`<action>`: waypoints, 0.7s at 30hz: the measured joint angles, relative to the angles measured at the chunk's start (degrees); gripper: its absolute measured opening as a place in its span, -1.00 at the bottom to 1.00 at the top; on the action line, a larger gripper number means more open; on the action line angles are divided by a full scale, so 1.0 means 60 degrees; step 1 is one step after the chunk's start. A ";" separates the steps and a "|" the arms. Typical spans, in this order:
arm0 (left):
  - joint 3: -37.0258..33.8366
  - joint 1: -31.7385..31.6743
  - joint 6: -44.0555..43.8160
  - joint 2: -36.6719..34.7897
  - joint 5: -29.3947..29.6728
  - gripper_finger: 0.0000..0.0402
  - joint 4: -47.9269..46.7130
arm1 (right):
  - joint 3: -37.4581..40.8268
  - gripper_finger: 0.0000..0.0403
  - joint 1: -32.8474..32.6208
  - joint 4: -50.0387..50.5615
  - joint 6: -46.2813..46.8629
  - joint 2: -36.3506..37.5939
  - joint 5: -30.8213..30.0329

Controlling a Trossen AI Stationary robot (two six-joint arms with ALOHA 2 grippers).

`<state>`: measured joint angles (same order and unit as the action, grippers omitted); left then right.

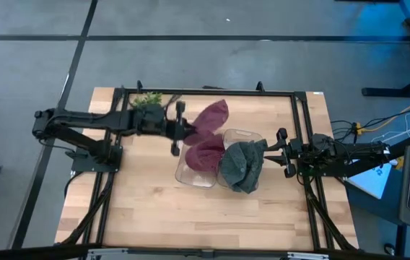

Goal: Pick & Place hat
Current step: Put the red cap into the left transparent bin

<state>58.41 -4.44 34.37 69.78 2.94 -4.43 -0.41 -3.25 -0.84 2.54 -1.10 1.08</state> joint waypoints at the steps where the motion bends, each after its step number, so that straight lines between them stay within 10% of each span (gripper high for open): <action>1: 0.0000 0.0250 0.0039 0.0003 0.0199 -0.98 -0.0003 | -0.0003 -0.35 0.0000 -0.0002 -0.0003 -0.0002 0.0000; 21: 0.0000 0.2965 -0.0127 0.0510 0.3101 -0.98 -0.0012 | -0.0003 -0.35 0.0000 -0.0001 -0.0003 -0.0002 0.0000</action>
<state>58.41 13.35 33.61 72.84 21.54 -4.50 -0.43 -3.25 -0.85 2.52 -1.12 1.08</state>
